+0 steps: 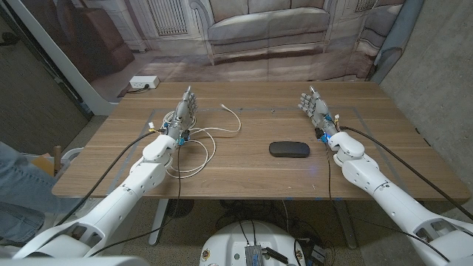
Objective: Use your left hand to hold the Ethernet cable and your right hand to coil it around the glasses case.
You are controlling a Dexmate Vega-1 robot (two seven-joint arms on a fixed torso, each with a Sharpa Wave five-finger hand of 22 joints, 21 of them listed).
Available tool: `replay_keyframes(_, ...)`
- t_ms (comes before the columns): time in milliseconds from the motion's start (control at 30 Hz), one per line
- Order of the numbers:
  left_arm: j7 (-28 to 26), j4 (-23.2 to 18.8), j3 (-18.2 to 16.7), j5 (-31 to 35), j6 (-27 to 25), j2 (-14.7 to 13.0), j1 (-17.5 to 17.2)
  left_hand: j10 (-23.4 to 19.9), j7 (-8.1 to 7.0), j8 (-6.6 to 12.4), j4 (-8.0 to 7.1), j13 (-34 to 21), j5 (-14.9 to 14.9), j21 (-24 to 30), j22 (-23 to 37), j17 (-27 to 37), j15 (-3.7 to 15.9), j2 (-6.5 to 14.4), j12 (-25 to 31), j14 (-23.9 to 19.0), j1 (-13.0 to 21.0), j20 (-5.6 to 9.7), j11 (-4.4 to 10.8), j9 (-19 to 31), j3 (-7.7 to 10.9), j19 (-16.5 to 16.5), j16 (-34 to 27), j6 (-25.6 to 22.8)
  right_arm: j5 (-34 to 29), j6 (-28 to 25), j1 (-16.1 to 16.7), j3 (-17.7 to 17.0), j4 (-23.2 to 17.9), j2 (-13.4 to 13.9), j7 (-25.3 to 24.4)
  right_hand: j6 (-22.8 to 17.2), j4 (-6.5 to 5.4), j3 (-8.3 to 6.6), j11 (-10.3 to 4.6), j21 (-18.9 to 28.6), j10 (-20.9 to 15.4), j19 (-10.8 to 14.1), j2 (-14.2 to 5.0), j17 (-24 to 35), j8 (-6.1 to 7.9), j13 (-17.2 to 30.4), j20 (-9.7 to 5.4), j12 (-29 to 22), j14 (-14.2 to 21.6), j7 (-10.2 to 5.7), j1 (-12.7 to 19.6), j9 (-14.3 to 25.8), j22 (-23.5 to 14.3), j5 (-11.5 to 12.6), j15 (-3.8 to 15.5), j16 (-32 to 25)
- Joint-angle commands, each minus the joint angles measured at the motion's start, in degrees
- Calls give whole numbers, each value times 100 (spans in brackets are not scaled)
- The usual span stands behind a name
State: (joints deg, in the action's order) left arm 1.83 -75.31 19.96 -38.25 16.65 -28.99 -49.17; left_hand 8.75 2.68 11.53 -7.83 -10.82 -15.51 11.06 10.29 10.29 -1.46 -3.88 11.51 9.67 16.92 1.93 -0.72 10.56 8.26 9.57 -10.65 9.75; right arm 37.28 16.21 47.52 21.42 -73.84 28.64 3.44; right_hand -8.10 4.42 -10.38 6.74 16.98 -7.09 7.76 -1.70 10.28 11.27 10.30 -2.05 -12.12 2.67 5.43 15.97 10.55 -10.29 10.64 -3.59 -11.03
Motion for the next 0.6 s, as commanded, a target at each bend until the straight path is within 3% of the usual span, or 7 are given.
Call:
replay_keyframes(33,98,-74,-148,-27,24,54,-89,16,-2,25,9,-13,-44,45,28,19,-9,8,41,77,28,31,6,17,34,207,-37,50,-88,0,78,-76,-64,-62,141,-62,5,-37,30,25,-33,55,3,26,24,21,0,-40,33,0,52,14,-22,36,-36,-34)
replay_keyframes(233,118,-139,-181,21,-4,37,-97,1,6,29,15,-11,-50,46,28,18,-9,20,45,62,37,31,9,17,33,209,-40,30,-163,133,217,-161,-249,-44,61,-74,22,-39,23,29,-57,112,2,23,23,22,-13,-45,71,-13,68,15,-22,34,-20,-37)
replay_keyframes(600,-36,-459,-226,148,-203,-105,-159,-110,7,67,47,-5,-70,71,26,14,-3,68,80,-57,91,12,8,16,43,151,-71,-101,-359,11,588,-247,-1013,339,-148,-116,43,-42,3,19,-107,149,2,21,32,23,-16,-58,131,-41,88,16,-23,32,19,-44)
